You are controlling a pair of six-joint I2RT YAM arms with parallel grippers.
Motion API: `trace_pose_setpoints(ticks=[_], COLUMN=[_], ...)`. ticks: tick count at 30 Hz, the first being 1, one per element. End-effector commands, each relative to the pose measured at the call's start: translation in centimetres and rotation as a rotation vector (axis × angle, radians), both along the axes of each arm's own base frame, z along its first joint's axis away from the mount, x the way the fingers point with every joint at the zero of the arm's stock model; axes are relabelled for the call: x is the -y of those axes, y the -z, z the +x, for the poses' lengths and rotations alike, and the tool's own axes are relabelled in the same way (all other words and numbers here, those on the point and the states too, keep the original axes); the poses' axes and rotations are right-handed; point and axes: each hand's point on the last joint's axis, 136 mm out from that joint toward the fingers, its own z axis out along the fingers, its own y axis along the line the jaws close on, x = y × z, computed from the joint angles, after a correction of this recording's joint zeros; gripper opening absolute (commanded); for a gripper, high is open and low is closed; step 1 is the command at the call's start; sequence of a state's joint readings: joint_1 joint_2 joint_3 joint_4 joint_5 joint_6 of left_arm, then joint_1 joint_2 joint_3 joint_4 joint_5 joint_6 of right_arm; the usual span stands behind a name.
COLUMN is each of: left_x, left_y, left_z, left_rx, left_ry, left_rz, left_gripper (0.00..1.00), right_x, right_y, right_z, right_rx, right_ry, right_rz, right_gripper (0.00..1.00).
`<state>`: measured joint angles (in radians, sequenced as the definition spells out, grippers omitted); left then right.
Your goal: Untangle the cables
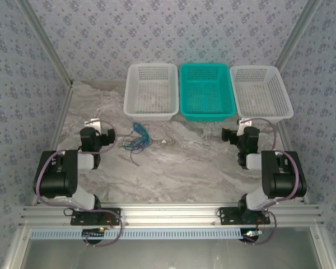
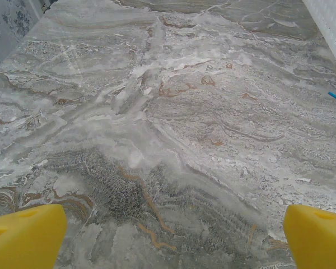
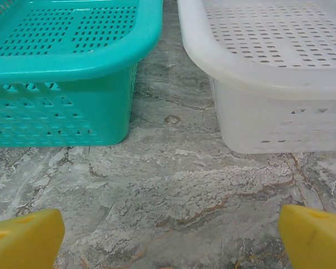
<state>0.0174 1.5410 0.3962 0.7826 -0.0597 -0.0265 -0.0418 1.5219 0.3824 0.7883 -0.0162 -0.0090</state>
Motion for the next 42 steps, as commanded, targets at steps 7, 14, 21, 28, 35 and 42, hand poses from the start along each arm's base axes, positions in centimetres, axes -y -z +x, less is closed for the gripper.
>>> trace_pose_setpoints(ticks=[7, 14, 21, 28, 35, 42], left_x=[0.3, 0.3, 0.3, 0.3, -0.2, 2.0], left_y=[-1.6, -1.6, -1.6, -1.6, -4.7, -9.5], left_z=[0.9, 0.9, 0.9, 0.8, -0.8, -3.5], left_rx=[0.054, 0.052, 0.052, 0.053, 0.093, 0.002], left_ry=[0.015, 0.016, 0.016, 0.016, -0.093, -0.116], left_rz=[-0.001, -0.002, -0.002, 0.001, 0.072, -0.089], left_gripper=[1.00, 0.99, 0.99, 0.99, 0.99, 0.99], right_x=[0.0, 0.1, 0.5, 0.5, -9.2, -26.3], right_y=[-0.8, -0.7, -1.9, -11.2, -18.7, -20.2], right_z=[0.5, 0.5, 0.2, -1.6, -2.2, -4.6], right_rx=[0.018, 0.018, 0.035, 0.103, -0.001, -0.229], right_ry=[-0.010, -0.008, 0.047, 0.293, 0.034, -0.502], right_rz=[-0.012, -0.014, -0.061, 0.108, 0.480, 0.350], right_gripper=[1.00, 1.00, 1.00, 1.00, 1.00, 1.00])
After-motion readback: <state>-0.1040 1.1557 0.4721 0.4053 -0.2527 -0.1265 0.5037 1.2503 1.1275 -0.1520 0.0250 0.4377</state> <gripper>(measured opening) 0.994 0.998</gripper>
